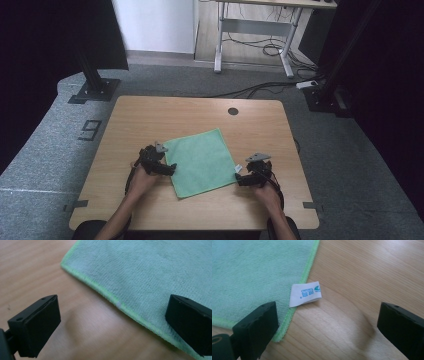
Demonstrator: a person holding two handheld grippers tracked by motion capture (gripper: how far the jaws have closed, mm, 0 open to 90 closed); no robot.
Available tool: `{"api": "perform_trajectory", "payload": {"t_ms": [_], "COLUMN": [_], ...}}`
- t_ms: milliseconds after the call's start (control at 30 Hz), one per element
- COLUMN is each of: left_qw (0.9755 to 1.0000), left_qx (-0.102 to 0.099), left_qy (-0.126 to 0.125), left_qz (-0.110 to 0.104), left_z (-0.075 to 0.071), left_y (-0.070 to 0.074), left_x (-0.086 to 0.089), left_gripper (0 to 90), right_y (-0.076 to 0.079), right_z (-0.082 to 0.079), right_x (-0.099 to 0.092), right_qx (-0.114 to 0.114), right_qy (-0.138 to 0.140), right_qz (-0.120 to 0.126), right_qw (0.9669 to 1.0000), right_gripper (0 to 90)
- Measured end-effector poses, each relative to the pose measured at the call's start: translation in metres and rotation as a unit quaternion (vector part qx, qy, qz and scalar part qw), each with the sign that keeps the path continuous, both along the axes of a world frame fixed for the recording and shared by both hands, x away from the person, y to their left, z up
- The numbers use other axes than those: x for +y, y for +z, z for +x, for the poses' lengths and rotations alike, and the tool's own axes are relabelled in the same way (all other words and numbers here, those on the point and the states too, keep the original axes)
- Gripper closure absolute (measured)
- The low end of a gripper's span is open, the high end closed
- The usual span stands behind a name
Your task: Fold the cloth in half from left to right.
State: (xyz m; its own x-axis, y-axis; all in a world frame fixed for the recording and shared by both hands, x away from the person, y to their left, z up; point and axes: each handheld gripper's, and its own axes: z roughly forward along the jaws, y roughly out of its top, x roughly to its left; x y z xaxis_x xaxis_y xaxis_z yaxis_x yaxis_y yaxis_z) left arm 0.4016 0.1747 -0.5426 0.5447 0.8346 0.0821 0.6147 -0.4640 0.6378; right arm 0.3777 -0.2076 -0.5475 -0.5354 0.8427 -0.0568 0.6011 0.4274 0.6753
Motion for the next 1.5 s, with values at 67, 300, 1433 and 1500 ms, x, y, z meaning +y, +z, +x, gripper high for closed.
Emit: {"api": "perform_trajectory", "payload": {"t_ms": [67, 300, 1433, 1500], "left_qw": [1.0, 0.9993, 0.9974, 0.9975], "left_qx": [0.0, 0.025, -0.002, -0.001], "left_qy": [-0.002, -0.025, 0.067, 0.065], "left_qz": [0.0, -0.012, -0.028, -0.028], "left_z": [-0.004, -0.013, 0.066, 0.067], "left_y": [0.0, 0.001, 0.003, 0.0], "left_x": [0.0, -0.001, 0.047, 0.048], "left_gripper": [0.0, 0.0, 9.1, 9.0], "right_y": [0.0, -0.001, -0.006, -0.006], "right_z": [0.0, 0.004, 0.004, 0.004], "right_x": [-0.002, -0.01, -0.016, -0.016], "right_qx": [0.0, 0.003, 0.006, 0.006], "right_qy": [-0.003, -0.014, -0.014, -0.014], "right_qz": [0.0, 0.006, 0.038, 0.039], "right_qw": [1.0, 0.9999, 0.9991, 0.9991], "right_gripper": [3.5, 3.5, 2.9, 2.9]}}
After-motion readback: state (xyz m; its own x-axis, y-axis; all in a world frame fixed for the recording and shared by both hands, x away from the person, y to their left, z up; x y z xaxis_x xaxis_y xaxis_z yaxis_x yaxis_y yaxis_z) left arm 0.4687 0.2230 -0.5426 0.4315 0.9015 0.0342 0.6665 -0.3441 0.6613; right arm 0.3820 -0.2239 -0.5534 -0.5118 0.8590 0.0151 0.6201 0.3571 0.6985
